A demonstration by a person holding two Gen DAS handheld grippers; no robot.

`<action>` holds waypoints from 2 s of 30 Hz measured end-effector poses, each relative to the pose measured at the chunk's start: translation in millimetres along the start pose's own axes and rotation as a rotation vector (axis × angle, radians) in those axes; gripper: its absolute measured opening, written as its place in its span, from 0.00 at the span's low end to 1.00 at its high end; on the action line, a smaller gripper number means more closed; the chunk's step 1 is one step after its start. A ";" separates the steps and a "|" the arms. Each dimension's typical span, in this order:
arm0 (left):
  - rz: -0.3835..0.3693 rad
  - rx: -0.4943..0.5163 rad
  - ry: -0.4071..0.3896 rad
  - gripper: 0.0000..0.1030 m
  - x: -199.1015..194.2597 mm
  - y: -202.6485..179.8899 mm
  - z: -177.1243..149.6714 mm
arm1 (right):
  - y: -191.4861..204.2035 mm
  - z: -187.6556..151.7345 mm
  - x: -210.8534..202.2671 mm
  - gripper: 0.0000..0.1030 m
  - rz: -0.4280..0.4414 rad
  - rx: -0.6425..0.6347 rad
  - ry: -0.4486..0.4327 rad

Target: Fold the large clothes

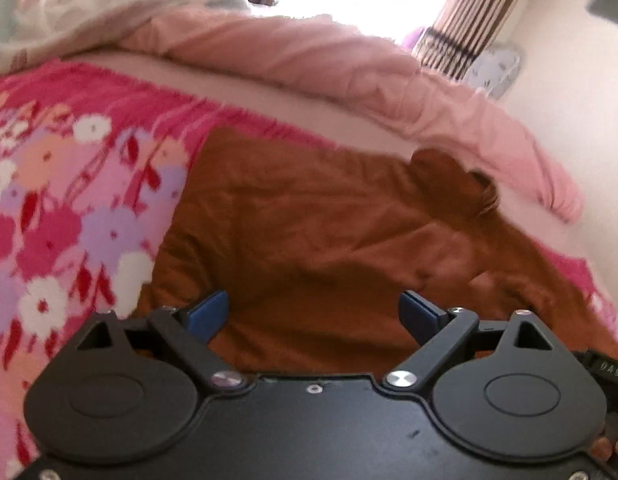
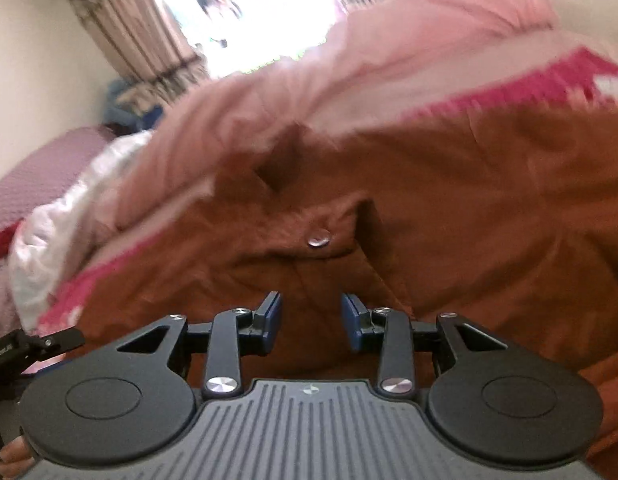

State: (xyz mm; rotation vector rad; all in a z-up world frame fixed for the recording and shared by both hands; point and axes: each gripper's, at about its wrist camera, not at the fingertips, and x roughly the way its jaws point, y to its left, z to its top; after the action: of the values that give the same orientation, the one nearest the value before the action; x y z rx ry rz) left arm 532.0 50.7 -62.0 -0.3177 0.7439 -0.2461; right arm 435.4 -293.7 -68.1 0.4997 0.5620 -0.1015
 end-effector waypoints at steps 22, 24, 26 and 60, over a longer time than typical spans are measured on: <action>-0.047 0.164 -0.081 0.94 -65.6 -27.8 -21.3 | -270.1 13.4 -204.2 0.62 -0.274 0.571 -0.306; -0.031 0.163 -0.075 0.94 -64.1 -26.7 -21.8 | -293.2 9.7 -206.9 0.62 -0.293 0.630 -0.328; -0.014 0.155 -0.071 0.94 -61.4 -24.6 -21.8 | -315.7 10.6 -204.9 0.62 -0.311 0.666 -0.339; 0.045 0.092 -0.066 0.95 -48.6 -12.1 -15.2 | -298.3 79.5 -209.8 0.10 -0.157 0.550 -0.580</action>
State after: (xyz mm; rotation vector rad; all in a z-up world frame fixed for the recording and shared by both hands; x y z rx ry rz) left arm 485.6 52.6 -37.9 -0.2206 0.6717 -0.2261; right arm 229.4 -602.0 -25.1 0.9179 -0.0095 -0.5423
